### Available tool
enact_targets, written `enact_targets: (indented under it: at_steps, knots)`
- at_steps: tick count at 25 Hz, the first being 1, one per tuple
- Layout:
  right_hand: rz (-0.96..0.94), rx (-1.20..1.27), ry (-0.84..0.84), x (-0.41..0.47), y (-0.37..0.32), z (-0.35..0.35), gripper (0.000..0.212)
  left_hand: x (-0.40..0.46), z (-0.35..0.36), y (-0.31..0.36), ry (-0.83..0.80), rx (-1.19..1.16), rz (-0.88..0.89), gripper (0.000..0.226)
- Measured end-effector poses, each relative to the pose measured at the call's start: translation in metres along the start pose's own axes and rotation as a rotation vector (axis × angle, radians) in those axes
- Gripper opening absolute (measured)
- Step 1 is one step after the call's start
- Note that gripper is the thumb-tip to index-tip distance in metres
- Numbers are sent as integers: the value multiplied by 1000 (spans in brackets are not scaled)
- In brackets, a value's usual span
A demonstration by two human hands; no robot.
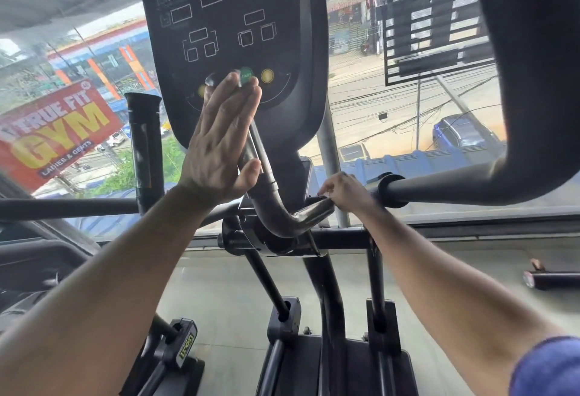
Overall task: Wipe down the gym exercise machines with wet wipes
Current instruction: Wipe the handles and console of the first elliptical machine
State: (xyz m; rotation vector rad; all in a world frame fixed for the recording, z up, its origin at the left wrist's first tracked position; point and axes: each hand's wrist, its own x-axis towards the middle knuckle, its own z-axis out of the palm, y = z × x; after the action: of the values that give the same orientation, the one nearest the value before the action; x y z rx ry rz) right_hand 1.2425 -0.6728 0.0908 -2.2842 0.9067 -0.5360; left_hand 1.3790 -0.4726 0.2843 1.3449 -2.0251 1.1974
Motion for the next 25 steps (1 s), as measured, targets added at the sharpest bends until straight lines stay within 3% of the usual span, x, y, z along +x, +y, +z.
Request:
enact_targets:
  at_steps: [2, 5, 8, 10, 13, 15, 21, 25]
  knots:
    - [24, -171, -169, 32, -14, -2, 24, -1, -1, 0, -5, 10, -5, 86]
    - [66, -327, -250, 56, -26, 9, 19, -3, -1, 2, -12, -1, -16, 85]
    - [160, -246, -312, 62, -17, 11, 23, -3, -2, 0, -18, 0, -20, 85]
    - [286, -32, -342, 55, -7, 9, 19, -2, -2, 1, -12, -13, -22, 85]
    - [551, 658, -339, 23, 8, 19, 18, -2, -1, 0, -3, -13, -19, 86]
    - [625, 957, -314, 3, 19, 26, 17, -2, -1, 1, 6, -9, -18, 86]
    - [653, 1341, -124, -59, 11, 22, 22, -3, 1, 3, 27, -1, -23, 86]
    - [780, 1559, -12, -57, -1, 32, 27, -3, 2, 3, 53, -12, -24, 86]
